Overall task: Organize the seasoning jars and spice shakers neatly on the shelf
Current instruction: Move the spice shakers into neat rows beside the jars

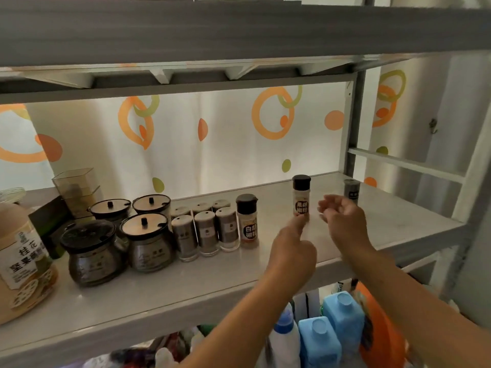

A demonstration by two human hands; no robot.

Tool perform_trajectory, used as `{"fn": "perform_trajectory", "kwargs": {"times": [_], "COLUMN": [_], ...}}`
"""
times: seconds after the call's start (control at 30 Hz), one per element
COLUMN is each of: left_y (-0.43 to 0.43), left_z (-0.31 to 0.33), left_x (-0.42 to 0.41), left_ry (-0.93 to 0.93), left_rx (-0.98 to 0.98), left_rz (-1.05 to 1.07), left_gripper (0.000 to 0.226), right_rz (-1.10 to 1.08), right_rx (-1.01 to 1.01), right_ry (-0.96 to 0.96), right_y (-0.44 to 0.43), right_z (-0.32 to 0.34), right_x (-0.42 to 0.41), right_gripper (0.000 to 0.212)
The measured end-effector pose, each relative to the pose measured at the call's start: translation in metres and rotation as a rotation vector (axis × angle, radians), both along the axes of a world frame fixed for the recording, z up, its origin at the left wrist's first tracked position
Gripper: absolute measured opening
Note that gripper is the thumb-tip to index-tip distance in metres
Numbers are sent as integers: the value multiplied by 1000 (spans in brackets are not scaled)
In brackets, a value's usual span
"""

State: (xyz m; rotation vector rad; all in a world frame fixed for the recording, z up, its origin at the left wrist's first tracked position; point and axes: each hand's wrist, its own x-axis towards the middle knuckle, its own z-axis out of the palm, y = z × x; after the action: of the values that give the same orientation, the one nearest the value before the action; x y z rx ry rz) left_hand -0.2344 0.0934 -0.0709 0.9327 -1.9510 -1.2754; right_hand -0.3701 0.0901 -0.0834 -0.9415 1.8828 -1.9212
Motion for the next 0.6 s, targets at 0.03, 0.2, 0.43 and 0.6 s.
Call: {"fn": "perform_trajectory", "kwargs": {"times": [0.03,0.2,0.43,0.6], "left_y": [-5,-30,-47,-39], "left_z": [-3,5,1,1], "left_x": [-10,-43,-52,-49], "left_ry": [10,22,-20,-17], "left_rx": [53,68,66,12], "left_rz": [34,243,162,148], "left_gripper": [64,63,53,52], "right_rz": [-9,14,97,129], "right_rx": [22,128,248,276], "right_ry": [-23,-63,62,116], "right_y": [-6,-25,-29,-24], "right_z": [1,6,3,5], "right_x": [-4,-8,-8,-5], "right_gripper": [31,44,48,44]}}
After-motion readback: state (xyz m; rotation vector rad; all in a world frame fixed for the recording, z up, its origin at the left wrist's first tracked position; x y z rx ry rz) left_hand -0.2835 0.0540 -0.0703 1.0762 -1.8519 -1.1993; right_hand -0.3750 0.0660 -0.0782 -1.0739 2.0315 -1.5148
